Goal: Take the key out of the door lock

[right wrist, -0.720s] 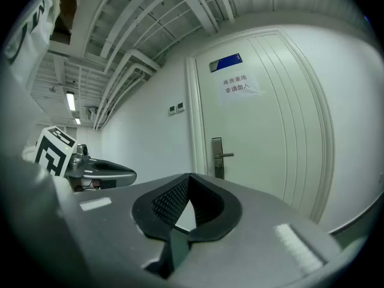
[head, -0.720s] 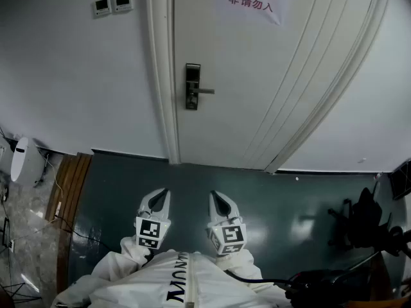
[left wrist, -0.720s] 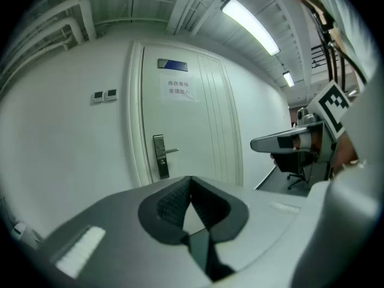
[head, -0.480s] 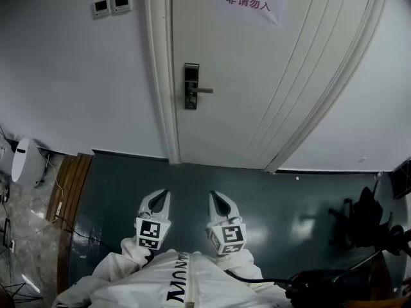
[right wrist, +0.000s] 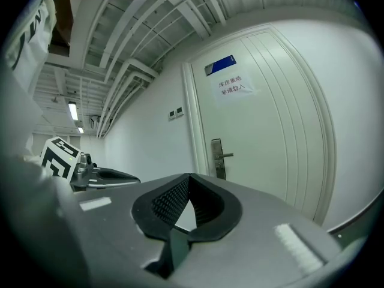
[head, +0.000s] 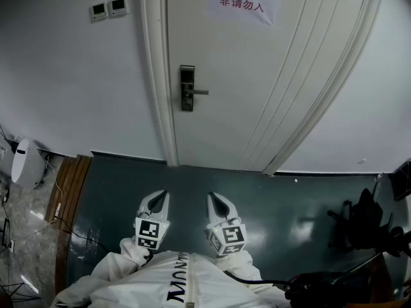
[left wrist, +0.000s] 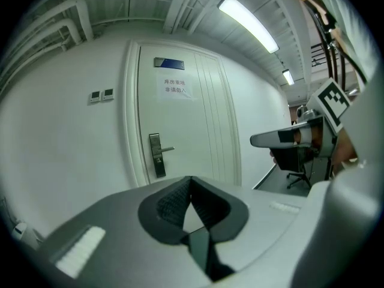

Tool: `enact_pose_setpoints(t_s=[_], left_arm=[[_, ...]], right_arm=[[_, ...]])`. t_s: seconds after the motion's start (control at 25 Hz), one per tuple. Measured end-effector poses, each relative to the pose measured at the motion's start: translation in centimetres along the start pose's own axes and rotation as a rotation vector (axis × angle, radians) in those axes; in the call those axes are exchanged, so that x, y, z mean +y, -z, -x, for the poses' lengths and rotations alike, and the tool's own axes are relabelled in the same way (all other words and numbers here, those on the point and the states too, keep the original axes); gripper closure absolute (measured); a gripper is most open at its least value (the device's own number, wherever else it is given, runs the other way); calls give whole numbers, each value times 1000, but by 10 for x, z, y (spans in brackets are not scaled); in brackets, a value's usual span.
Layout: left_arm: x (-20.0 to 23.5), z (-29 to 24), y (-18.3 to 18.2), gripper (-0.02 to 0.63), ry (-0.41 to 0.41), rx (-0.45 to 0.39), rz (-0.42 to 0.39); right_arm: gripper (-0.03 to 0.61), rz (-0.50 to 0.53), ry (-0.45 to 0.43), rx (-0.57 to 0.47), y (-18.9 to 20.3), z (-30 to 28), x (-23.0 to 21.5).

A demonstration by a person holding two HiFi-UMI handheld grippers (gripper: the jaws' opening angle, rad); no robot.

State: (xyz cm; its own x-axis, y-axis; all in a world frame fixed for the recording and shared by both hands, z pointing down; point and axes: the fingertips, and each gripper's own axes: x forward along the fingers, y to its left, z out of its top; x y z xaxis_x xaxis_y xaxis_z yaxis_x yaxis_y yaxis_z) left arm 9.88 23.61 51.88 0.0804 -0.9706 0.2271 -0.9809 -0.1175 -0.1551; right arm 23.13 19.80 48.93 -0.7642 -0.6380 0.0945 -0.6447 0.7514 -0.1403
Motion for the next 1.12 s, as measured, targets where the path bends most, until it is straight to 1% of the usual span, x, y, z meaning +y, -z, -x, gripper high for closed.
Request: enact_pose_setpoints(t_s=[0.16,0.36,0.56,0.8,1.12], left_arm=[[-5,-2,-1,614,-5,-1,-8],[-12,-7,1,614,8,11,-15],[-5,-14,8,614,15,24,-2],[26,-29,26,614,13,43,32],[84,-67,29,614,23,41,59]], right_arm=[[578,-11,6,4,5,5,-8],[578,-25,18,12,10,5,-17],[578,-20,11,33,15,-8,-14],[578,-14,13,75,25,-39,-8],[578,-12,26,102,22,-106,0]])
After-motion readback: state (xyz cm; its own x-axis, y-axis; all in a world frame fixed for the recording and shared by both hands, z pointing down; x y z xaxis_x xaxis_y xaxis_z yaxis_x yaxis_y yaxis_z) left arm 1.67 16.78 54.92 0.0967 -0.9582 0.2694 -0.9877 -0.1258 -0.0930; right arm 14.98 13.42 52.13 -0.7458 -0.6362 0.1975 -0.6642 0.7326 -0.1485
